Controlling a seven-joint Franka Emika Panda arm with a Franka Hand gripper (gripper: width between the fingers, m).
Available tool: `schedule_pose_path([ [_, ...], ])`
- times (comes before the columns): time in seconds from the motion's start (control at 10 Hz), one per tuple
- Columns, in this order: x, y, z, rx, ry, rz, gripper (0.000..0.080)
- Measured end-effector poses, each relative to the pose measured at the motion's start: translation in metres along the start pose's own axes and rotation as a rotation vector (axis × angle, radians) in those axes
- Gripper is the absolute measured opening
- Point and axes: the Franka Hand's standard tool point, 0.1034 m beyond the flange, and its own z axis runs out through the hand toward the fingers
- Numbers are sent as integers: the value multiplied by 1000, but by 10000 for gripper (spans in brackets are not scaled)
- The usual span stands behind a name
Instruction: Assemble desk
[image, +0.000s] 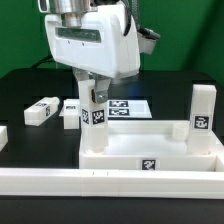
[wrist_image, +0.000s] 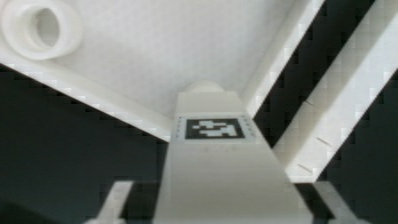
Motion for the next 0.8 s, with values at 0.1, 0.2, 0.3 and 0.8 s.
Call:
schedule_pose_path([
  [0.1, 0, 0, 0, 0, 0, -49, 364],
  [0.2, 1, 1, 0, -1, -1, -83, 549],
  [0.3, 1, 0, 0, -2, 1, -134, 549],
  [0.8, -1, -1, 0, -5, 5, -669, 649],
])
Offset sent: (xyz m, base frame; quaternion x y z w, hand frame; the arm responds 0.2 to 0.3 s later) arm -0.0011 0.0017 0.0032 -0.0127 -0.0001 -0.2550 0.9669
